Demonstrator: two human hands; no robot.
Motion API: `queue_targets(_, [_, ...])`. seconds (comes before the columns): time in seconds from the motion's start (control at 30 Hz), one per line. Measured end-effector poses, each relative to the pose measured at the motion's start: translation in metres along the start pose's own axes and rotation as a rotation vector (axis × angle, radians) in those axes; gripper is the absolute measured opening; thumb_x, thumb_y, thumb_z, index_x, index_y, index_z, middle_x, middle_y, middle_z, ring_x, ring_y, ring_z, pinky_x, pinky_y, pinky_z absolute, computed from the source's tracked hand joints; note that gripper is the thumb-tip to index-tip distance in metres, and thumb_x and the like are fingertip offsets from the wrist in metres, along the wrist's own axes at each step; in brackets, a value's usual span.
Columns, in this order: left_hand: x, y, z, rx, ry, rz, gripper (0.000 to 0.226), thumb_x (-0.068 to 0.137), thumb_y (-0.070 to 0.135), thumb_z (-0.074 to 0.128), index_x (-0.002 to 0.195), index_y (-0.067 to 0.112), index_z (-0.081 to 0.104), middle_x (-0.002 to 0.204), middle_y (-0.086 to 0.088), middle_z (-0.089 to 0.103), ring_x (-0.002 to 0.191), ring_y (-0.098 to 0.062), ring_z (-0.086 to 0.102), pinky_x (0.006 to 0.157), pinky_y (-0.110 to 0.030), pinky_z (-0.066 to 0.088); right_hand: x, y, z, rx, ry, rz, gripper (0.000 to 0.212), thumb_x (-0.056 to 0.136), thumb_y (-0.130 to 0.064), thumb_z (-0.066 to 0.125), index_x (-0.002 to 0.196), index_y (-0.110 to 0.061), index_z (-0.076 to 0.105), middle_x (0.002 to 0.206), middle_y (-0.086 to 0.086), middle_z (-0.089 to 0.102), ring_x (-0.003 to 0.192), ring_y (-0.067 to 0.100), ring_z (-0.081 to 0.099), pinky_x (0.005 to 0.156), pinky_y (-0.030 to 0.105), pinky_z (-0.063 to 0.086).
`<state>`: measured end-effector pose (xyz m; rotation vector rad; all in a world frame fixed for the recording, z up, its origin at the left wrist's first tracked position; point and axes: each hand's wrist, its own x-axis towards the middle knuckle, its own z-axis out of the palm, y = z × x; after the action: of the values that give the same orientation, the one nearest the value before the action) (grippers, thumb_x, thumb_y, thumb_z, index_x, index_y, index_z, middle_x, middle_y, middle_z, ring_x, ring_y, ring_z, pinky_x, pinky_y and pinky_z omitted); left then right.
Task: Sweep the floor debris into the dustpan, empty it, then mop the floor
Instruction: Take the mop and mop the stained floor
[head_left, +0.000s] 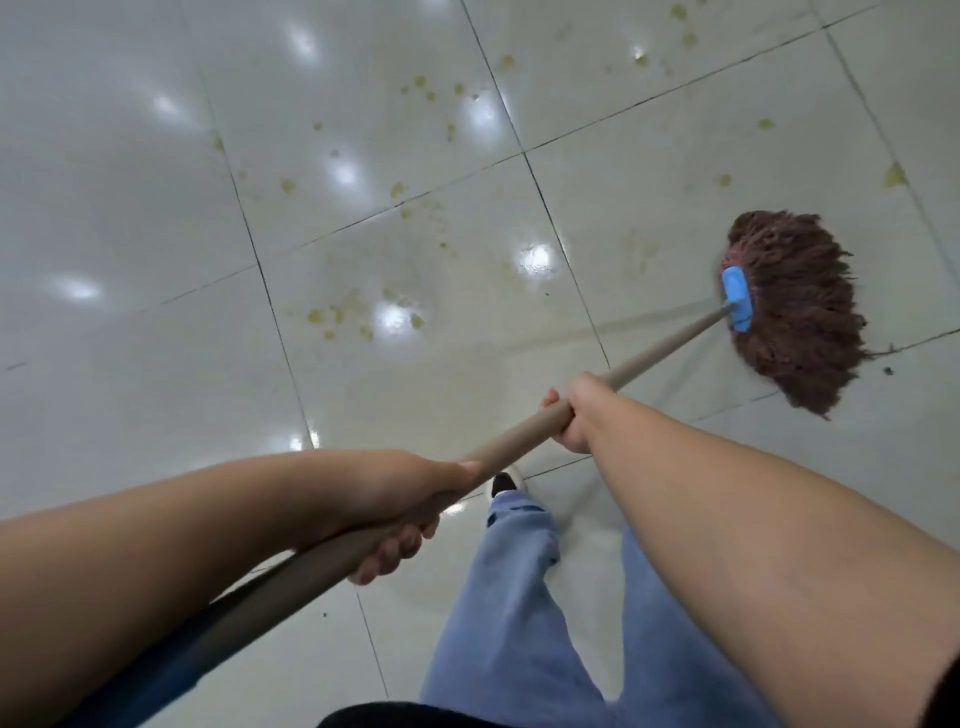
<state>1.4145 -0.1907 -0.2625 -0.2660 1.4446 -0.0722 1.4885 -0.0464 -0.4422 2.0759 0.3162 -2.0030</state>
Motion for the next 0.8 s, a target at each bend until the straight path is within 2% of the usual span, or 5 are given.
queue_targets(0.17, [0.018, 0.007, -0.003, -0.004, -0.014, -0.012, 0.060, 0.084, 0.070, 0.037, 0.066, 0.013, 0.037, 0.035, 0.004, 0.032, 0.026, -0.010, 0.029, 0.038, -0.008, 0.026, 0.016, -0.006, 0.003, 0.007, 0.064, -0.043, 0.013, 0.096, -0.016, 0.033, 0.104, -0.012, 0.042, 0.065, 0.007, 0.050, 0.022, 0.010, 0.042, 0.033, 0.016, 0.042])
queue_targets(0.3, [0.021, 0.055, 0.002, 0.056, 0.038, -0.001, 0.062, 0.082, 0.072, 0.038, 0.066, 0.012, 0.038, 0.035, 0.003, 0.033, 0.027, -0.012, 0.029, 0.037, -0.009, 0.028, 0.024, -0.049, -0.012, 0.070, 0.078, -0.072, 0.012, 0.097, -0.020, 0.033, 0.104, -0.014, 0.042, 0.069, 0.006, 0.050, 0.044, 0.011, 0.047, 0.033, 0.016, 0.044])
queue_targets(0.43, [0.008, 0.141, 0.018, 0.105, 0.073, 0.006, 0.065, 0.078, 0.075, 0.041, 0.063, 0.013, 0.037, 0.036, 0.003, 0.034, 0.026, -0.011, 0.030, 0.036, -0.009, 0.029, 0.027, -0.128, -0.050, 0.131, 0.064, -0.094, 0.013, 0.096, -0.016, 0.032, 0.104, -0.015, 0.041, 0.069, 0.006, 0.049, 0.035, 0.011, 0.045, 0.032, 0.016, 0.043])
queue_targets(0.7, [-0.031, 0.349, 0.096, 0.227, 0.099, 0.018, 0.066, 0.076, 0.077, 0.041, 0.063, 0.013, 0.038, 0.037, 0.003, 0.036, 0.028, -0.011, 0.033, 0.035, -0.011, 0.032, 0.024, -0.308, -0.173, 0.192, 0.055, -0.115, 0.013, 0.098, -0.022, 0.035, 0.109, -0.018, 0.040, 0.070, 0.006, 0.050, 0.047, 0.012, 0.048, 0.030, 0.017, 0.043])
queue_targets(0.8, [-0.041, 0.422, 0.130, 0.242, 0.109, 0.046, 0.065, 0.079, 0.076, 0.038, 0.062, 0.013, 0.038, 0.036, 0.002, 0.035, 0.027, -0.011, 0.033, 0.037, -0.010, 0.031, 0.023, -0.374, -0.219, 0.163, 0.067, -0.133, 0.012, 0.098, -0.019, 0.032, 0.106, -0.019, 0.041, 0.067, 0.005, 0.049, 0.038, 0.012, 0.049, 0.029, 0.017, 0.043])
